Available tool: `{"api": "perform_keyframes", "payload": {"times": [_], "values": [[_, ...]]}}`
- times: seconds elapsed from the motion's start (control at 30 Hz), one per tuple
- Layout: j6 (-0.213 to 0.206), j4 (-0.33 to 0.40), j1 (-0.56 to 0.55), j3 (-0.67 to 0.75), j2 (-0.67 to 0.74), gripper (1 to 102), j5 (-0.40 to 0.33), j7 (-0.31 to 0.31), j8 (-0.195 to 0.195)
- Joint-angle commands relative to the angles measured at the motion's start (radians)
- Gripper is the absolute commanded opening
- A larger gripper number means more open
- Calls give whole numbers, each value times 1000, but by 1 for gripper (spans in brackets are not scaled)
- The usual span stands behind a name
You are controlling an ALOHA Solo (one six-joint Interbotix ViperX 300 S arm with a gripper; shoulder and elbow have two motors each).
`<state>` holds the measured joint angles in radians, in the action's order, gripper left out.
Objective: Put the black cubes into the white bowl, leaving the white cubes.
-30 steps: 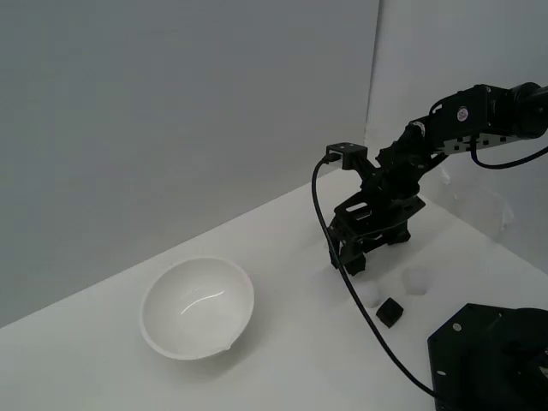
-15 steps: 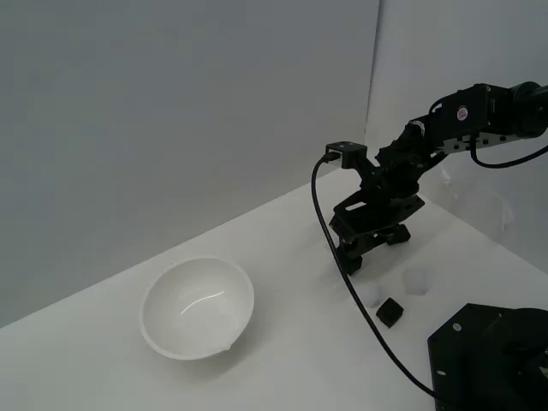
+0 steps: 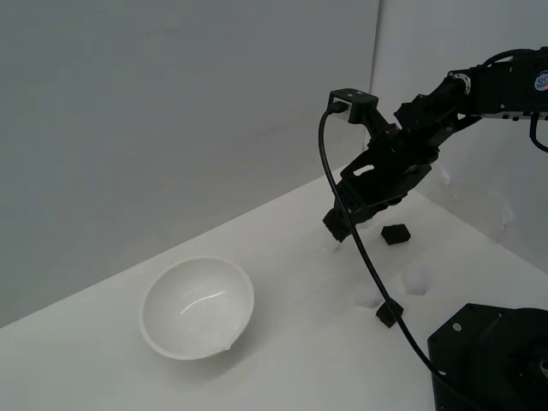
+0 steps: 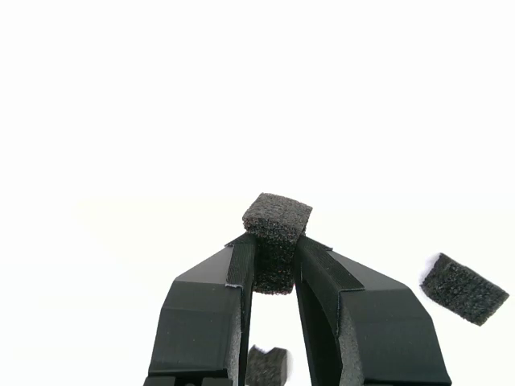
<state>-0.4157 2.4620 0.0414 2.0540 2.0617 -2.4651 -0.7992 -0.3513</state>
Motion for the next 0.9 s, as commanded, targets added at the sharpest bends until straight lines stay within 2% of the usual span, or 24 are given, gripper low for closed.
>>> {"api": "perform_keyframes", "payload": {"times": [0.0, 0.2, 0.37, 0.53, 0.77, 0.87], "values": [[-9, -25, -44, 57, 52, 2, 29, -9, -3], [-21, -67, -232, 55, 51, 2, 74, -5, 5], [-74, -89, -273, 32, 26, 1, 98, 6, 31], [-80, -129, -370, 15, 11, 1, 137, 63, 35], [-95, -225, -505, -104, -107, 1, 235, 86, 46], [-106, -258, -558, -161, -167, 1, 267, 114, 48]]}}
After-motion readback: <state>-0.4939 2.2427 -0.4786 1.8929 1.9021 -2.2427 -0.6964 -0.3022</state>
